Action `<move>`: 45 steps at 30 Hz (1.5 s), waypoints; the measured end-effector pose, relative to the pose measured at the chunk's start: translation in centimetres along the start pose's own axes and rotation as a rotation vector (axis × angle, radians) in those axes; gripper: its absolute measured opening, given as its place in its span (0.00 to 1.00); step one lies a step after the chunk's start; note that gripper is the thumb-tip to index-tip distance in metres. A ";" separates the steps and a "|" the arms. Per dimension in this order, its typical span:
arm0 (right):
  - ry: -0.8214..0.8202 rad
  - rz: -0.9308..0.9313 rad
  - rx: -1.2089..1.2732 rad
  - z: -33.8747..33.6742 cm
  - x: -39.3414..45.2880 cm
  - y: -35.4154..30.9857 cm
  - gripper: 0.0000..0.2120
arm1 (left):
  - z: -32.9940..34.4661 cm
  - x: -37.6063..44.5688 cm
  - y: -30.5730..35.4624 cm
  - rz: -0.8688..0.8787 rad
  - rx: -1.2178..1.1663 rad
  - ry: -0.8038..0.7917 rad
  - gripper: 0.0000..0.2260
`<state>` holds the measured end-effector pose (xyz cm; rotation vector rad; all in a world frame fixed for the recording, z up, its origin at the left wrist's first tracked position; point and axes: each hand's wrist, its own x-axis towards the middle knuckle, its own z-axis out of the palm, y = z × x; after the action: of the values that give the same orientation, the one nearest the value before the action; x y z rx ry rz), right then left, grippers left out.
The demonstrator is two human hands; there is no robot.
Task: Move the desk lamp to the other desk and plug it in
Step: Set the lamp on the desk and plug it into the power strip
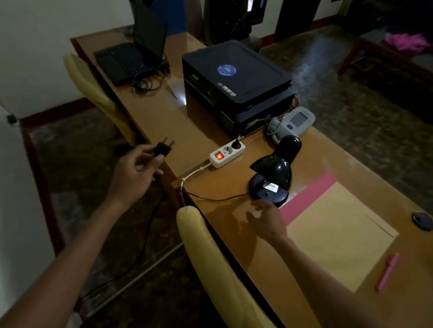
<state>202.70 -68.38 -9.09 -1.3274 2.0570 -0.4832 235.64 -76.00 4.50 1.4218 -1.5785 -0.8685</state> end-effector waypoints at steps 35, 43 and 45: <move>0.101 0.080 0.013 -12.9 24.4 13.8 0.55 | 17.8 6.7 3.2 -0.048 -0.076 0.138 0.09; 0.063 0.048 0.004 -14.4 26.0 13.6 0.51 | 18.0 6.5 2.9 -0.038 -0.101 0.118 0.09; 0.040 0.062 -0.024 -14.7 26.1 13.6 0.50 | 18.1 6.3 3.0 -0.040 -0.097 0.105 0.09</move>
<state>175.96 -86.74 -14.74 -1.2727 2.1357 -0.4626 217.84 -82.44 0.34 1.4115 -1.4152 -0.8677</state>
